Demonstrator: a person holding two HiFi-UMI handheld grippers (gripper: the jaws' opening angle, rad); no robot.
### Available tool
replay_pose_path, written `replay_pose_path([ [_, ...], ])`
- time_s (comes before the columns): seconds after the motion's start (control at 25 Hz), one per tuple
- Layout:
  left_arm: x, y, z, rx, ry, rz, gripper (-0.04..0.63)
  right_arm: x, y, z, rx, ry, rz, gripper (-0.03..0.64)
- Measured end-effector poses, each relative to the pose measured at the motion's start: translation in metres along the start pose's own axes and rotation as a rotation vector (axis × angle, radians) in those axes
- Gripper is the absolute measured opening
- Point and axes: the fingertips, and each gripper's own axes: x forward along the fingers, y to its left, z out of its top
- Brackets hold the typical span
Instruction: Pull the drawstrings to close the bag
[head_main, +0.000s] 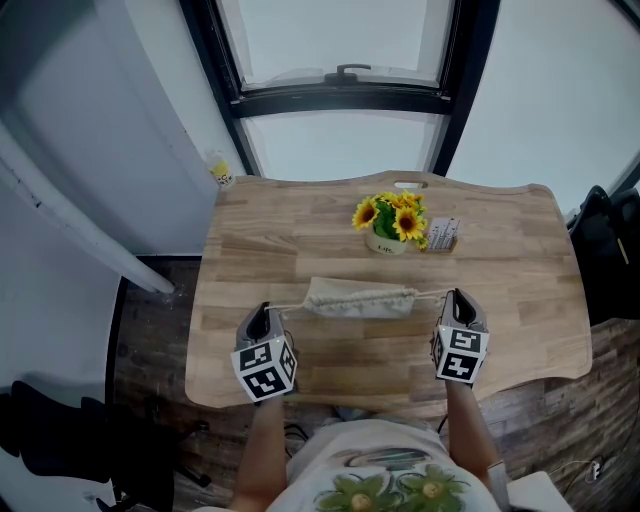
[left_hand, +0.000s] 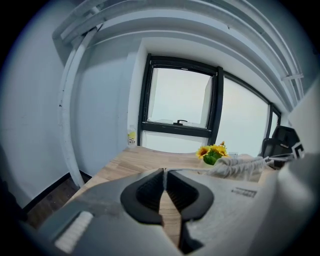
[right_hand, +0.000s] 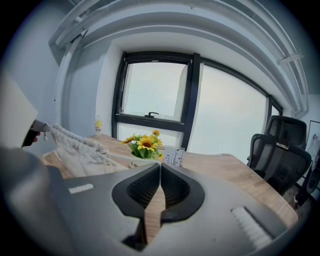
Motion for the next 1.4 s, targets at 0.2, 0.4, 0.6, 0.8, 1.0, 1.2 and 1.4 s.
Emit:
replay_pose_path([
  [0.2,0.001,0.008,0.003,-0.013,-0.011,0.013,0.012,0.0,-0.014,-0.001,0.018,-0.004,-0.033,0.011],
  [0.4,0.0,0.013,0.002,-0.018,-0.008,0.023,0.012,0.0,-0.025,-0.007,0.053,0.006,-0.045,0.011],
  [0.6,0.0,0.025,0.005,-0.041,-0.012,0.036,0.014,0.0,-0.044,-0.003,0.087,-0.004,-0.074,0.011],
  [0.8,0.0,0.041,0.01,-0.068,-0.018,0.06,0.014,-0.001,-0.051,-0.001,0.082,-0.014,-0.089,0.011],
  [1.0,-0.002,0.048,0.019,-0.064,-0.033,0.066,0.014,-0.002,-0.065,-0.005,0.128,-0.01,-0.105,0.011],
  [1.2,-0.002,0.04,0.015,0.015,-0.027,0.057,0.014,-0.002,-0.067,-0.011,0.166,-0.02,-0.077,0.011],
  [1.4,0.001,0.037,0.014,-0.009,-0.021,0.058,0.014,0.002,-0.07,-0.021,0.269,0.003,-0.068,0.011],
])
